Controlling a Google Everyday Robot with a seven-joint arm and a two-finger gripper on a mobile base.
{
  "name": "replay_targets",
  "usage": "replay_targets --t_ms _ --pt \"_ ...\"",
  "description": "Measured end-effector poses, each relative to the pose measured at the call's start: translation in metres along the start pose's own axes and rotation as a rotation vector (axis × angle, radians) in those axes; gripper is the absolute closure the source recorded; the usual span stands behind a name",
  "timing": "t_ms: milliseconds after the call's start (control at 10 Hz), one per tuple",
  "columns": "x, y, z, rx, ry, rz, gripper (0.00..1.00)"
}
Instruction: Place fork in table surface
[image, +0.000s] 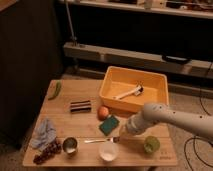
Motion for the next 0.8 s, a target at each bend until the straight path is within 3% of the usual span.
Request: replay_targets --t_ms 300,800 --pt "0.0027 -0.0016 -0.0038 0.003 -0.01 -0.01 0.23" --pt "0.0028 -0.0008 -0.0078 0.03 -0.008 -0.006 0.2"
